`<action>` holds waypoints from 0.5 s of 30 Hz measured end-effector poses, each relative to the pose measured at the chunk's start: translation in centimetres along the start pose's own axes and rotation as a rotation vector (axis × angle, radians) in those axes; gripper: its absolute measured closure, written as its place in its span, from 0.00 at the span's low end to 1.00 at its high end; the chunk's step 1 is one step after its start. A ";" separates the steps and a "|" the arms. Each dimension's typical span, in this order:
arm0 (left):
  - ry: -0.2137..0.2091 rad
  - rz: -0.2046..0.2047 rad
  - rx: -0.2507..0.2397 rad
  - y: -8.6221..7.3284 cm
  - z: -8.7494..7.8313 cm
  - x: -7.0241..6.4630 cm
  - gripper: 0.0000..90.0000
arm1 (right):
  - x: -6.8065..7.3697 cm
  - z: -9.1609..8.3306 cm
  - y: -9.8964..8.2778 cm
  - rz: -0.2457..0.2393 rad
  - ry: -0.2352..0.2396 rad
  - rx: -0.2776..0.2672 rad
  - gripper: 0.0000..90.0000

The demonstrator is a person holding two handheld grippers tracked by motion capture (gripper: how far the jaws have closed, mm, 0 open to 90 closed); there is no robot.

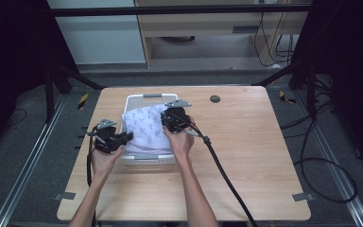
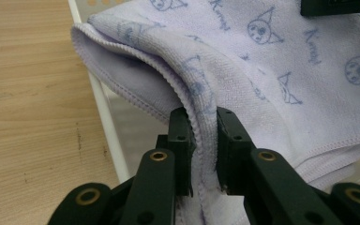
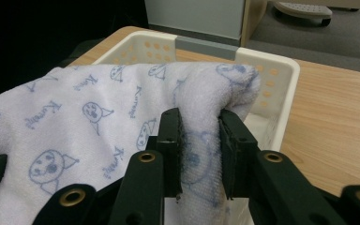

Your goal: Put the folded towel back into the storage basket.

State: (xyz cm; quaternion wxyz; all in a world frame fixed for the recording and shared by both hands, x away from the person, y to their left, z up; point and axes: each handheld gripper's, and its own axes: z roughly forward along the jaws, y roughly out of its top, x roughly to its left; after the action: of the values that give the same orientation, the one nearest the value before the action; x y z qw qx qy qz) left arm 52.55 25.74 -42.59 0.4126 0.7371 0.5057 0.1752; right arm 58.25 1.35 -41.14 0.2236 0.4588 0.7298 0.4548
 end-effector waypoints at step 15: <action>0.015 0.019 0.050 -0.4 1.0 -0.2 0.86 | -0.7 0.9 -1.7 0.013 -0.017 0.047 0.79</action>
State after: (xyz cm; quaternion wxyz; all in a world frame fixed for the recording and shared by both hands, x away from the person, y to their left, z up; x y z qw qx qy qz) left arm 52.90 25.16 -43.50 0.3885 0.7506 0.5060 0.1720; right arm 58.46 0.92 -43.16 0.2160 0.4724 0.7355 0.4350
